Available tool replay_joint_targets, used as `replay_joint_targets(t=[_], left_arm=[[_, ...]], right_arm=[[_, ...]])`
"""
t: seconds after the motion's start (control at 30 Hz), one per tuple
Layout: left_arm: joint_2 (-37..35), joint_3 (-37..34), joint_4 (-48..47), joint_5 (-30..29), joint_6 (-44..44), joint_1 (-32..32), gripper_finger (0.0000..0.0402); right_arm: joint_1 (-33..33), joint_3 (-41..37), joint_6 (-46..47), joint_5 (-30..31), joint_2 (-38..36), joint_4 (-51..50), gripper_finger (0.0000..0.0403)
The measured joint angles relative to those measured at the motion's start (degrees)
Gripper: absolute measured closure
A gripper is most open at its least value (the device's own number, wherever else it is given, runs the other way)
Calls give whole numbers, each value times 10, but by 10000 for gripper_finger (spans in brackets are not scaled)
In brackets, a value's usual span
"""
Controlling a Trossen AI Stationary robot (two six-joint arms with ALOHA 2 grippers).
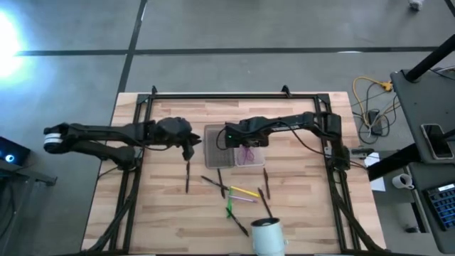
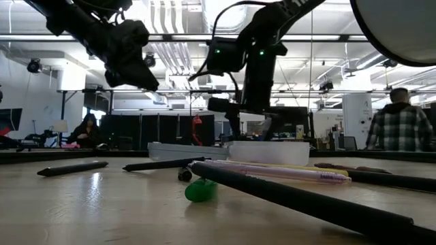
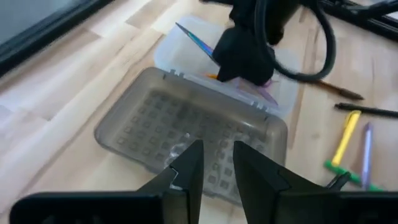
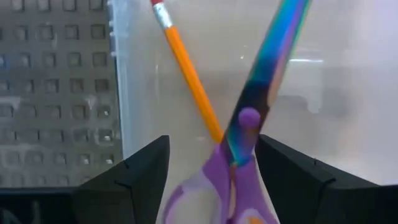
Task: Pick & place school supplies into a supply box
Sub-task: Put the purple scissors into the gray supply box
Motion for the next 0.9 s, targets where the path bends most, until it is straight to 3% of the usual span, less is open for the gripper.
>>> replay_joint_targets(t=[0.3,0.57,0.9], left_arm=[[-6,-1,-21,1,11,18,330],[-6,1,-21,2,12,26,330],[-6,-1,-20,2,12,26,330]], right_arm=[[-1,22,112,30,10,-135,257],[-2,21,133,35,9,-137,327],[-1,18,92,47,16,-140,331]])
